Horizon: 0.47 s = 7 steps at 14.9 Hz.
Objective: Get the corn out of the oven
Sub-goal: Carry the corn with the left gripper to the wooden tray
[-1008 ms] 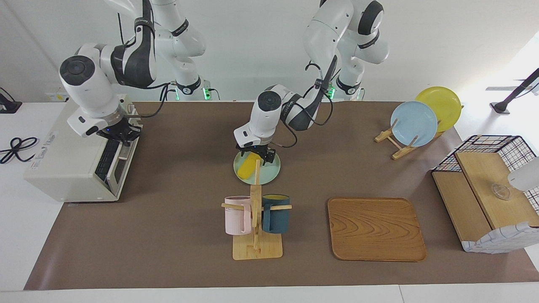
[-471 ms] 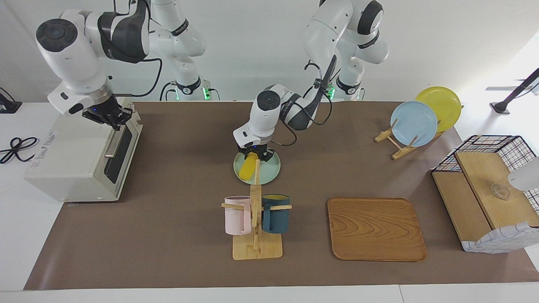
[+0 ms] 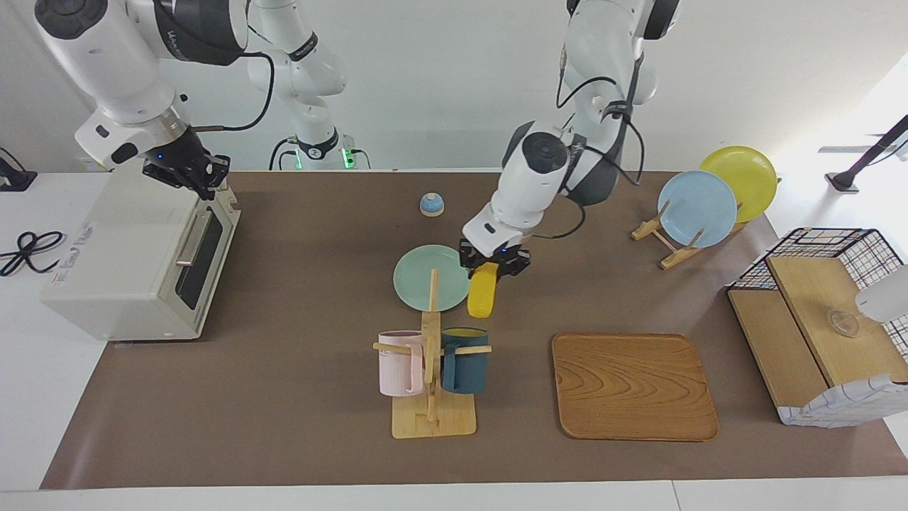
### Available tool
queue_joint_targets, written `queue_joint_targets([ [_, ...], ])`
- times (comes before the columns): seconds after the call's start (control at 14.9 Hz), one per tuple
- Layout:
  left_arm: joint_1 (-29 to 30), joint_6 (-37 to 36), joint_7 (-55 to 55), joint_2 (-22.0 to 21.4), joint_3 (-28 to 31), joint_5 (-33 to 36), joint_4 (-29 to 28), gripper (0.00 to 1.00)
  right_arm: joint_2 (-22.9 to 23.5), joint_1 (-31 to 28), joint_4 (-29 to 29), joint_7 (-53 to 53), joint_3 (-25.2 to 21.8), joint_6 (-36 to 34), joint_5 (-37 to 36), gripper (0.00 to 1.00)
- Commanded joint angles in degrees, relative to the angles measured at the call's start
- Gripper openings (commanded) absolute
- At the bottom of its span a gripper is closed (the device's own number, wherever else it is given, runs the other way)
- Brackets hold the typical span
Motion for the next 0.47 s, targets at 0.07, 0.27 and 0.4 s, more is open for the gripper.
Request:
queue_joint_targets([
  [0.07,11.31,-0.96,7.61,2.98,-0.61,-0.82,1.97,0.00,0.44,1.08,1.54,0.31,0.88,-1.42,0.84,1.00],
  [0.27,16.25,-1.49,10.62,10.96,-0.52,-0.29,10.12,0.00,0.18,1.70,1.63,0.39,0.88,-2.64,0.75,1.00],
  [0.4,18.01,-1.41,10.62,17.29,-0.43,-0.29,17.06,0.00,0.62,2.13,1.72,0.48,1.05,-3.43,0.75,1.00],
])
